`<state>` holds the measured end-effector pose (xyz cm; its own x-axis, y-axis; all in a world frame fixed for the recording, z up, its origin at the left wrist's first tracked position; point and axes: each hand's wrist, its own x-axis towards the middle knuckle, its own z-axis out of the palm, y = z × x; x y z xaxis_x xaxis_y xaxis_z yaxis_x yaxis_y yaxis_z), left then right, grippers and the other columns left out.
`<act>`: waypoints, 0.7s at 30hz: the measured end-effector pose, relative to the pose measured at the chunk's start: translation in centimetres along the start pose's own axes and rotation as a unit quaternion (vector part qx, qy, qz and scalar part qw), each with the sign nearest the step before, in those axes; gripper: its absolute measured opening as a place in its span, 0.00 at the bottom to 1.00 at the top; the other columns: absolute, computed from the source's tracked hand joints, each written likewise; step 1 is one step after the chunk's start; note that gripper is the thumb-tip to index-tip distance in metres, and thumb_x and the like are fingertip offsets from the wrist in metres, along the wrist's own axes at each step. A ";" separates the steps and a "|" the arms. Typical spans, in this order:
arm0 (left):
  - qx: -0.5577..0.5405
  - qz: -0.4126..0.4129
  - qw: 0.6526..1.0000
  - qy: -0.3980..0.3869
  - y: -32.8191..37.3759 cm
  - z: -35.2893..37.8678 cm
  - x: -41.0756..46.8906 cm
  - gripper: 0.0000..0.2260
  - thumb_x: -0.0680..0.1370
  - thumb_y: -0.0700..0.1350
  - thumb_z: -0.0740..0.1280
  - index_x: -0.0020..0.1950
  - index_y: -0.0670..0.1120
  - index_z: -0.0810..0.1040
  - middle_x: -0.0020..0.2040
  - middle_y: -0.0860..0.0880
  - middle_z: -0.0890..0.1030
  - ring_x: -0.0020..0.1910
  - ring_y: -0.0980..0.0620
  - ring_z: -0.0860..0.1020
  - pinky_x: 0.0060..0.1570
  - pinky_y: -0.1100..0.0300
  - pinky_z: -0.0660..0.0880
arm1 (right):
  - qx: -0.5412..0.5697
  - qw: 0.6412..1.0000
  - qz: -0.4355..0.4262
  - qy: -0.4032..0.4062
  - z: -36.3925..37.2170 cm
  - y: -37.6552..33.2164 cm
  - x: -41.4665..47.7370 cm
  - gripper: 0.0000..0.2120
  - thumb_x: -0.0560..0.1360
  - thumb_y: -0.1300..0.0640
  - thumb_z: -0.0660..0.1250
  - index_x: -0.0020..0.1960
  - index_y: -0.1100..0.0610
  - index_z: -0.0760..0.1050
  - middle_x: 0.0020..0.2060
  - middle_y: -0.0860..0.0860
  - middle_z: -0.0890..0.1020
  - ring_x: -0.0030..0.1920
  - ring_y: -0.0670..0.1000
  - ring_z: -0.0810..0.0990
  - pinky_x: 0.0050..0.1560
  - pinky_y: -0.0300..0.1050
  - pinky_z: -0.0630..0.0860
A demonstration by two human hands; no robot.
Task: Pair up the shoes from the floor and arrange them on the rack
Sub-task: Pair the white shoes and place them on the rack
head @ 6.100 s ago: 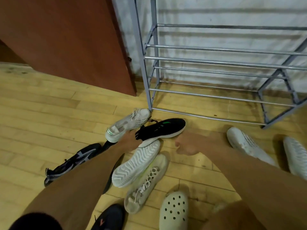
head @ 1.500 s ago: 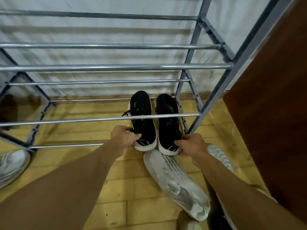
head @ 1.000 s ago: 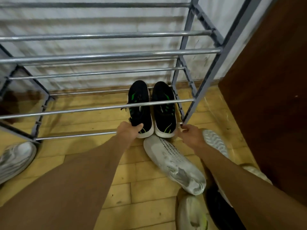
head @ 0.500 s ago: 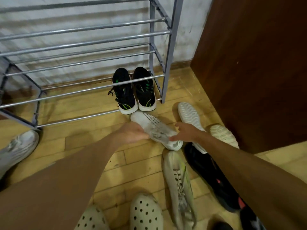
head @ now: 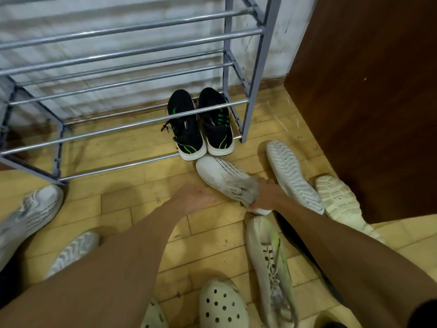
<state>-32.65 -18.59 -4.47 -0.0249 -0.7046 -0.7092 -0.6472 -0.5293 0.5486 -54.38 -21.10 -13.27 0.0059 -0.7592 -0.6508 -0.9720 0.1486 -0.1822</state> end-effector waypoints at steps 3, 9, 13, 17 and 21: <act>-0.011 0.020 1.000 -0.014 1.5 0.3 0.7 0.08 0.73 0.49 0.66 0.45 0.45 0.78 0.46 0.48 0.78 0.46 0.50 0.76 0.47 0.56 0.73 | 0.027 0.999 0.000 -0.036 -1.2 0.2 0.9 0.45 0.62 0.45 0.78 0.71 0.59 0.62 0.60 0.56 0.75 0.58 0.56 0.77 0.50 0.47 0.76; -0.005 0.047 0.999 -0.023 1.6 0.1 0.7 0.03 0.74 0.46 0.65 0.41 0.48 0.76 0.41 0.51 0.77 0.42 0.52 0.75 0.41 0.59 0.71 | 0.095 0.993 0.007 -0.065 -3.2 0.6 0.6 0.28 0.68 0.55 0.74 0.61 0.58 0.65 0.40 0.52 0.77 0.39 0.51 0.78 0.37 0.46 0.79; 0.037 0.027 0.999 -0.021 0.2 0.0 -0.1 0.05 0.73 0.43 0.66 0.38 0.44 0.74 0.39 0.48 0.74 0.38 0.51 0.73 0.40 0.59 0.70 | 0.096 0.993 0.017 -0.065 -3.7 -0.1 -0.3 0.23 0.67 0.56 0.77 0.55 0.63 0.71 0.41 0.56 0.81 0.44 0.57 0.83 0.42 0.51 0.83; 0.094 0.031 0.994 -0.038 0.1 -0.6 -1.5 0.06 0.74 0.43 0.66 0.39 0.44 0.72 0.41 0.46 0.72 0.40 0.49 0.72 0.42 0.58 0.69 | 0.068 0.997 0.009 -0.037 -5.0 -0.3 -2.5 0.26 0.65 0.53 0.78 0.59 0.62 0.74 0.51 0.58 0.81 0.45 0.57 0.83 0.42 0.50 0.83; 0.136 0.051 0.989 -0.017 0.9 -2.1 -4.2 0.03 0.73 0.44 0.65 0.43 0.46 0.76 0.42 0.46 0.75 0.39 0.50 0.73 0.41 0.57 0.70 | 0.031 0.999 -0.006 -0.018 -7.8 0.3 -6.4 0.24 0.65 0.52 0.78 0.55 0.63 0.79 0.46 0.56 0.83 0.38 0.54 0.82 0.32 0.45 0.81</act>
<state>-31.55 -17.09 -0.09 -0.1239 -0.7290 -0.6732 -0.8209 -0.3058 0.4823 -56.52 -21.17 -3.37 0.0270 -0.7385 -0.6737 -0.9555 0.1791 -0.2346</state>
